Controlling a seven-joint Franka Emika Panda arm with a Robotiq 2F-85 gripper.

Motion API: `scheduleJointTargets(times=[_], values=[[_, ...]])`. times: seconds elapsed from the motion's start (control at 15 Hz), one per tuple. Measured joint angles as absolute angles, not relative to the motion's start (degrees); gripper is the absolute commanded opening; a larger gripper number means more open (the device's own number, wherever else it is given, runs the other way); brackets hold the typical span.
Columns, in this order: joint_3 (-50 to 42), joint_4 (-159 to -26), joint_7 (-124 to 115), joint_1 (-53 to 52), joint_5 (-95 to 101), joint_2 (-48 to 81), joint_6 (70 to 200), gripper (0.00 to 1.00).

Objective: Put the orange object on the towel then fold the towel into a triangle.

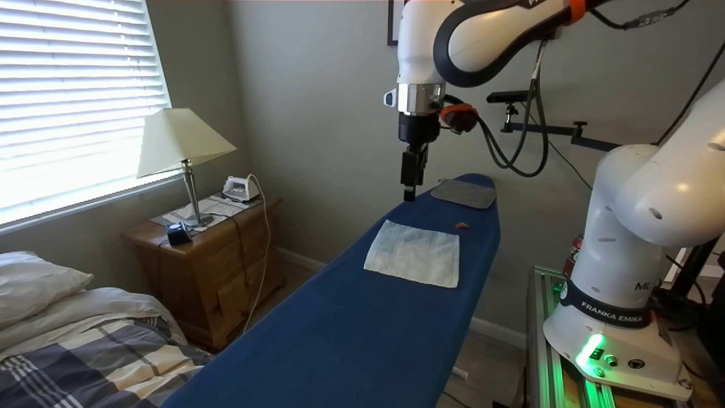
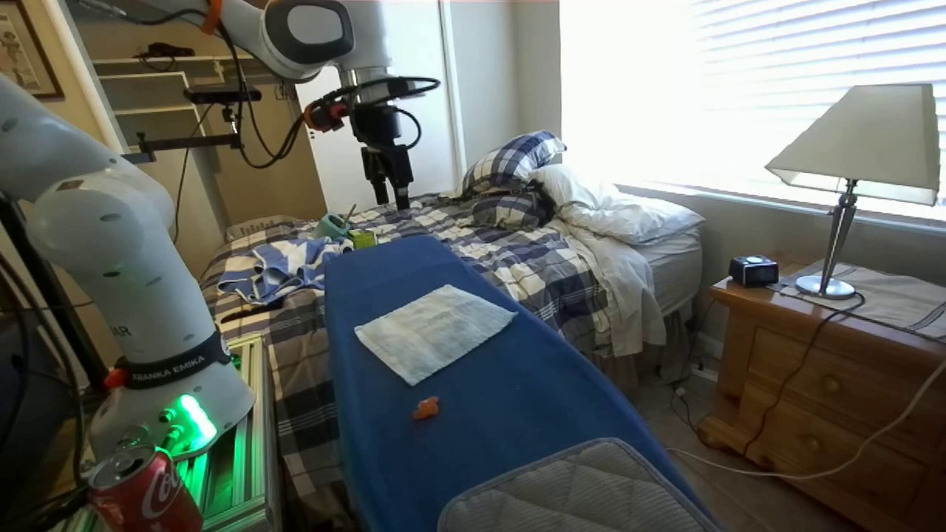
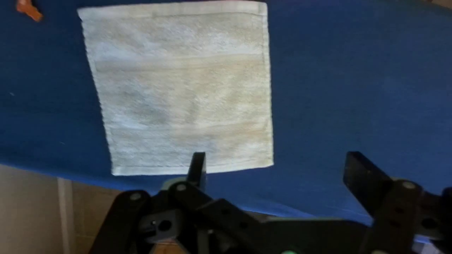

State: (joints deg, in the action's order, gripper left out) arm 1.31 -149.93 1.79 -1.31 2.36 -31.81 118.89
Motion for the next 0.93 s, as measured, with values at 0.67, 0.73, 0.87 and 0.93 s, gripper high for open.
scheduleJointTargets(times=[0.67,0.73,0.87,0.93], values=[[-5.82,-158.02,-0.64,13.18,9.62,-34.67,125.42,1.00],[-5.70,-158.02,-0.69,12.94,9.61,-34.68,125.42,1.00],[-5.75,-158.02,-0.93,13.09,9.61,-34.57,125.42,1.00],[-5.97,-158.05,-1.53,13.63,9.66,-34.12,125.49,1.00]])
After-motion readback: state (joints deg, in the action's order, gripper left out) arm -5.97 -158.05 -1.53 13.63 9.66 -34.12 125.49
